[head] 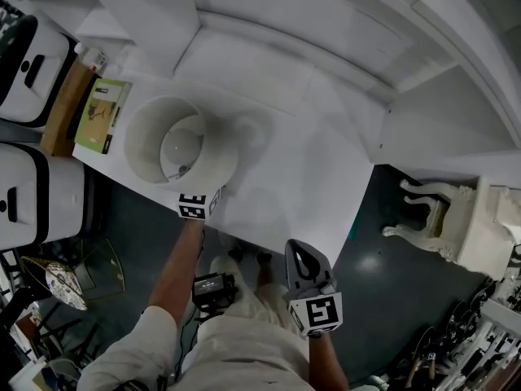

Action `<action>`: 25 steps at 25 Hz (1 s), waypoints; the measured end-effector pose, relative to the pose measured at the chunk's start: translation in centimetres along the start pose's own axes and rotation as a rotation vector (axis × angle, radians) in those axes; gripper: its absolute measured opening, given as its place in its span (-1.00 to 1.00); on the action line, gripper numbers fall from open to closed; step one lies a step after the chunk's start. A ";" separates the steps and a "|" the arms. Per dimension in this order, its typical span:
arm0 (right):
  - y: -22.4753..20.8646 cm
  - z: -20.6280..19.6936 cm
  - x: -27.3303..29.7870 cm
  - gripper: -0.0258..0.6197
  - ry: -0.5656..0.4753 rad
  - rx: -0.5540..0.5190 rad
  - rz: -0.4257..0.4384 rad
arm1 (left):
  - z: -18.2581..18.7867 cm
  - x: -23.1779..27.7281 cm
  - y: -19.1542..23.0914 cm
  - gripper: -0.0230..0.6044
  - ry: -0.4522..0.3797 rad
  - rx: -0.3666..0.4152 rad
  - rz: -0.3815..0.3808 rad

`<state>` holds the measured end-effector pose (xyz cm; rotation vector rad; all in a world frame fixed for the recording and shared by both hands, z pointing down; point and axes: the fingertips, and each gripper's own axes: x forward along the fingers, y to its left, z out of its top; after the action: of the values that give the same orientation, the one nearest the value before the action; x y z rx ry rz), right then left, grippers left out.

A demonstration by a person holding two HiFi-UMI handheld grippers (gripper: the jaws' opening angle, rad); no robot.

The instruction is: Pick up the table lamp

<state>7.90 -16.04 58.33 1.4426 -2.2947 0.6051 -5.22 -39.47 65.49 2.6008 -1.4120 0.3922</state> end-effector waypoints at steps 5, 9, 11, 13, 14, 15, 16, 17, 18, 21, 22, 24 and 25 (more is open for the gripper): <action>0.1 -0.1 -0.3 -0.88 -0.001 0.002 -0.004 | -0.2 0.0 0.0 -0.64 0.029 0.017 -0.012; 0.2 0.1 -0.2 -0.88 -0.005 0.002 -0.009 | -0.2 0.2 0.4 -0.69 0.041 0.013 -0.021; 0.3 0.2 -0.4 -0.88 -0.006 0.004 -0.010 | 0.0 0.2 0.5 -0.73 0.048 0.008 -0.023; 0.3 0.3 -0.6 -0.88 -0.012 0.001 -0.007 | 0.2 0.2 0.5 -0.75 0.054 -0.004 -0.026; 0.3 0.4 -0.7 -0.89 -0.015 0.000 -0.008 | 0.2 0.1 0.6 -0.77 0.061 -0.014 -0.027; 0.3 0.5 -0.8 -0.88 -0.018 0.001 -0.009 | 0.3 0.0 0.7 -0.78 0.069 -0.028 -0.028; 0.3 0.7 -0.9 -0.88 -0.022 0.001 -0.010 | 0.3 -0.2 0.7 -0.78 0.076 -0.046 -0.028; 0.2 0.8 -0.9 -0.89 -0.027 -0.001 -0.011 | 0.4 -0.4 0.7 -0.79 0.081 -0.066 -0.030; 0.2 0.9 -1.0 -0.89 -0.032 -0.003 -0.010 | 0.5 -0.6 0.7 -0.79 0.085 -0.086 -0.033; 0.2 1.3 -1.3 -0.88 -0.048 -0.006 -0.006 | 0.8 -1.3 0.3 -0.80 0.112 -0.131 -0.045; 0.2 1.4 -1.4 -0.88 -0.052 -0.007 -0.005 | 1.1 -1.6 0.0 -0.80 0.125 -0.137 -0.051; 0.1 1.9 -1.8 -0.89 -0.064 -0.008 -0.002 | 1.8 -2.1 -0.7 -0.81 0.148 -0.145 -0.066; 0.1 2.2 -1.9 -0.89 -0.071 -0.008 -0.001 | 2.2 -2.4 -1.1 -0.81 0.156 -0.149 -0.075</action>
<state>8.42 -15.71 55.43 1.4842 -2.3474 0.5528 -5.22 -37.58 62.67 2.4375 -1.2401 0.4506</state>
